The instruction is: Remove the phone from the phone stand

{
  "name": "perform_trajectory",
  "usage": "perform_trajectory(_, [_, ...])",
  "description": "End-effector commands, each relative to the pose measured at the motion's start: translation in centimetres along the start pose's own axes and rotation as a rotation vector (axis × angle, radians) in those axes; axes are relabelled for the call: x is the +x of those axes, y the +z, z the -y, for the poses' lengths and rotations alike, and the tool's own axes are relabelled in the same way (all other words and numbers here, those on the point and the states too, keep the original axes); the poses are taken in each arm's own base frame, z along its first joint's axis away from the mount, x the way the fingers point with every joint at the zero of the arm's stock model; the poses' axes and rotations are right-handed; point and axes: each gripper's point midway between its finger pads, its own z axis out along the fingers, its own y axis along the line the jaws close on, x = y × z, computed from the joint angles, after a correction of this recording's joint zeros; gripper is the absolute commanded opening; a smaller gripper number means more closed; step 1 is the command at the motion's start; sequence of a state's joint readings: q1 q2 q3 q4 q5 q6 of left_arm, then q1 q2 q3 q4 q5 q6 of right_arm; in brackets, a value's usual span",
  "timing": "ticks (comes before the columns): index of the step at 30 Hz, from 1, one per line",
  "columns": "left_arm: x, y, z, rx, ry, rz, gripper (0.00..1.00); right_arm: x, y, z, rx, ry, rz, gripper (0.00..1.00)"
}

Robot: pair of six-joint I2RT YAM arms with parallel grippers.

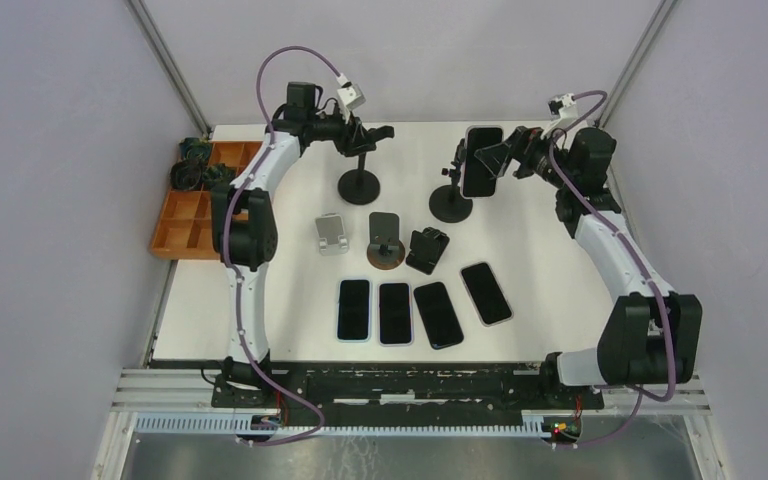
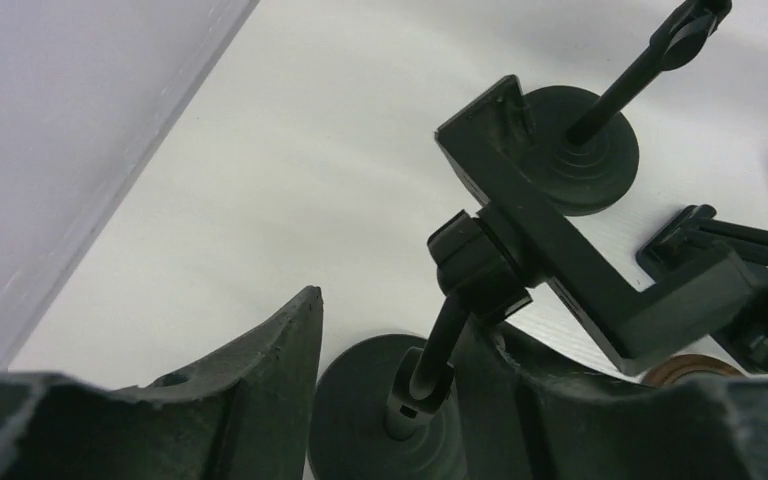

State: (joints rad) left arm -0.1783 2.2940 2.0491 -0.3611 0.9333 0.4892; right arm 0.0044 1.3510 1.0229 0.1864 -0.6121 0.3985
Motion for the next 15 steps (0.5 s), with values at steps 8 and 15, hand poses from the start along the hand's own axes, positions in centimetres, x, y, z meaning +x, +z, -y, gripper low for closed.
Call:
perform_trajectory(8, [-6.2, -6.4, 2.6, -0.016, 0.149, 0.094, 0.79, -4.2, 2.5, -3.5, -0.263, -0.037, 0.052, 0.98])
perform_trajectory(15, [-7.4, -11.3, 5.9, -0.021, 0.181, 0.028, 1.00, -2.6, 2.9, -4.1, -0.300, -0.018, 0.018, 0.86])
